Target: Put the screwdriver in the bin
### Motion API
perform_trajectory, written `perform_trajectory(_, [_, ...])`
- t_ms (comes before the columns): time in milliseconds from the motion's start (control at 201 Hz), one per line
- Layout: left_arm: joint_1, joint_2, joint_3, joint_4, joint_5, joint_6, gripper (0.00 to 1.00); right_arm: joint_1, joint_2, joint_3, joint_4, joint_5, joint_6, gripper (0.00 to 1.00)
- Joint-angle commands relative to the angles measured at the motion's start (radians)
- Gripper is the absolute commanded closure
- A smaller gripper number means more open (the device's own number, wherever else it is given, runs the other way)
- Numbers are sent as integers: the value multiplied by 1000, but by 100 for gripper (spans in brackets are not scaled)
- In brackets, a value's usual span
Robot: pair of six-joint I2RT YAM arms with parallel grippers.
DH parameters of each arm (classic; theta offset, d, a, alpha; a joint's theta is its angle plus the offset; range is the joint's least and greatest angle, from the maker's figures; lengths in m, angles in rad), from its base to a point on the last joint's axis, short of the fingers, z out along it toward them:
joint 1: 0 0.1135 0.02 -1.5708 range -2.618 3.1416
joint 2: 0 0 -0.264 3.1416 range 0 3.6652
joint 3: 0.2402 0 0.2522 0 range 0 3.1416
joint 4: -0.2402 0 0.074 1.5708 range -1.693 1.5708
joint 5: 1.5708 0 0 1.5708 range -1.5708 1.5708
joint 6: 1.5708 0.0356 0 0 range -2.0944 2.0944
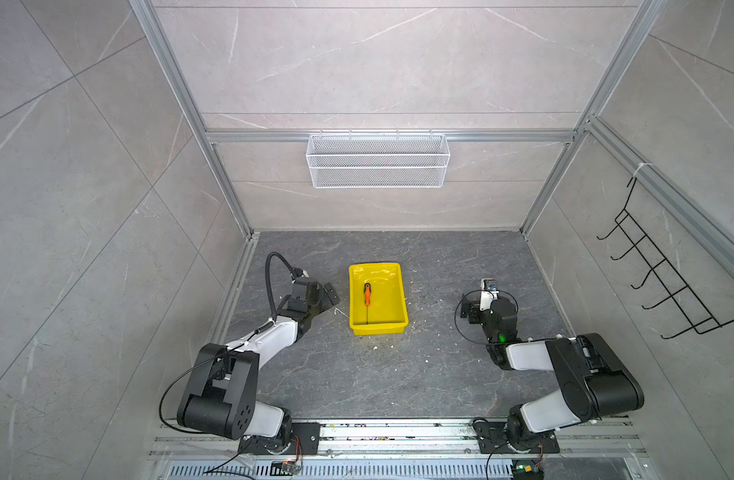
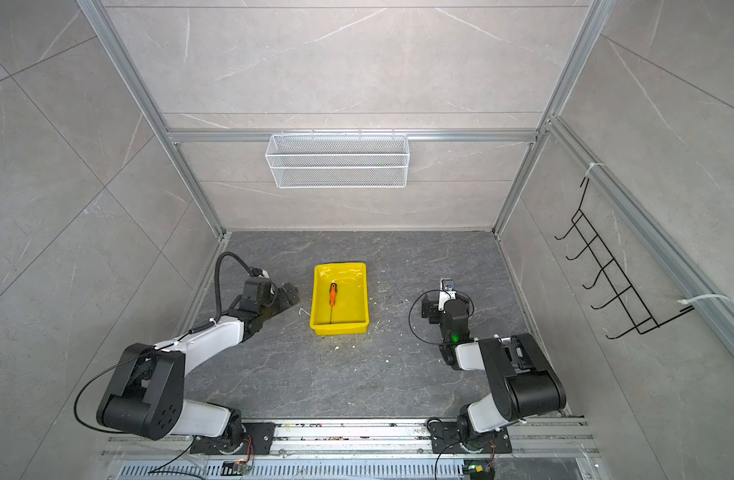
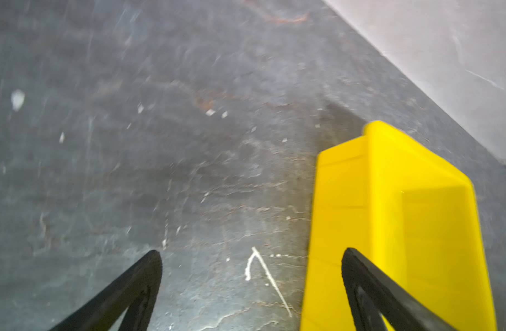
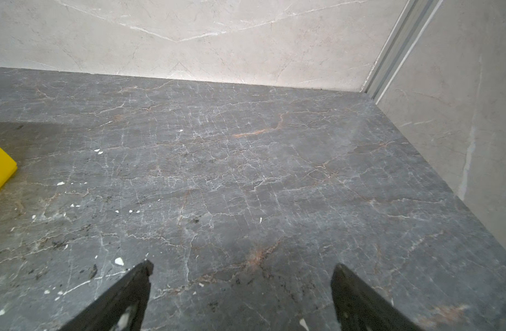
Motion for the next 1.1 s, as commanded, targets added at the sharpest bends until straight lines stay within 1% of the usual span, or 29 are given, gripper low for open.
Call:
perform_trajectory(0, [-20,-81,49,-107,-152,233,0,-7,-3,19,-13,-38,-5,1])
perform_trajectory(45, [-20,-97,60,-144,-269,308,0,-12,-2,22,-17,-45,-3,1])
perform_trajectory(75, [-20,-108,41,-112,-349,352,0,-13,-4,22,-19,-46,-3,1])
perform_trajectory(110, [-20,-123,-18,6,-417,444,0,-14,-3,22,-18,-47,-3,1])
perform_trajectory(164, [-21,-149,-156,258,-452,607,0,-14,-3,22,-19,-47,-4,1])
perform_trajectory(194, [-20,-156,-220,368,-485,647,0,-13,-3,22,-19,-48,-3,1])
perform_trajectory(234, [-20,-162,-271,453,-523,675,0,-14,-4,22,-19,-47,-3,1])
perform_trajectory(269, [-20,-161,-282,464,-550,684,0,-14,-4,22,-19,-48,-3,1])
perform_trajectory(348, [-20,-142,-239,366,-577,683,0,-14,-3,22,-19,-49,-4,1])
perform_trajectory(388, [-20,-115,-220,357,-584,686,0,-14,-4,22,-19,-49,-3,1])
perform_trajectory(453, [-17,-54,-227,427,-564,721,0,-13,-4,22,-18,-49,-3,1])
perform_trajectory(498, [-4,-9,-249,515,-557,701,0,-14,-3,23,-19,-49,-3,1])
perform_trajectory(553, [35,33,-278,584,-504,670,0,-14,-4,22,-19,-49,-4,1])
perform_trajectory(562, [42,43,-281,603,-497,682,0,-14,-3,23,-18,-49,-3,1])
perform_trajectory(582, [53,55,-283,632,-503,680,0,-13,-3,22,-18,-49,-3,1])
perform_trajectory(602, [55,59,-276,614,-525,670,0,-14,-4,24,-20,-49,-3,1])
perform_trajectory(617, [64,62,-274,614,-521,665,0,-14,-4,23,-19,-49,-4,1])
perform_trajectory(662, [113,72,-295,663,-444,650,0,-15,-3,24,-20,-50,-3,1])
perform_trajectory(702, [171,75,-314,701,-383,607,0,-15,-4,24,-20,-49,-3,1])
perform_trajectory(717, [190,70,-316,688,-373,587,0,-15,-3,24,-20,-50,-4,1])
perform_trajectory(762, [247,52,-317,641,-258,540,0,-15,-4,24,-20,-50,-3,1])
perform_trajectory(801, [290,63,-343,698,-173,524,0,-15,-2,25,-21,-52,-3,1])
perform_trajectory(836, [304,79,-368,741,-129,523,0,-15,-2,25,-23,-53,-3,1])
perform_trajectory(881, [304,112,-384,827,-122,536,0,-17,-2,25,-24,-54,-3,1])
perform_trajectory(941, [305,93,-377,768,-114,528,0,-17,-2,25,-24,-56,-4,1])
perform_trajectory(991, [305,103,-381,797,-119,532,0,-17,-2,25,-24,-55,-3,1])
perform_trajectory(1045, [305,95,-378,774,-115,529,0,-17,-2,25,-25,-56,-3,1])
perform_trajectory(1090, [305,100,-380,789,-119,533,0,-15,-2,25,-24,-56,-3,1])
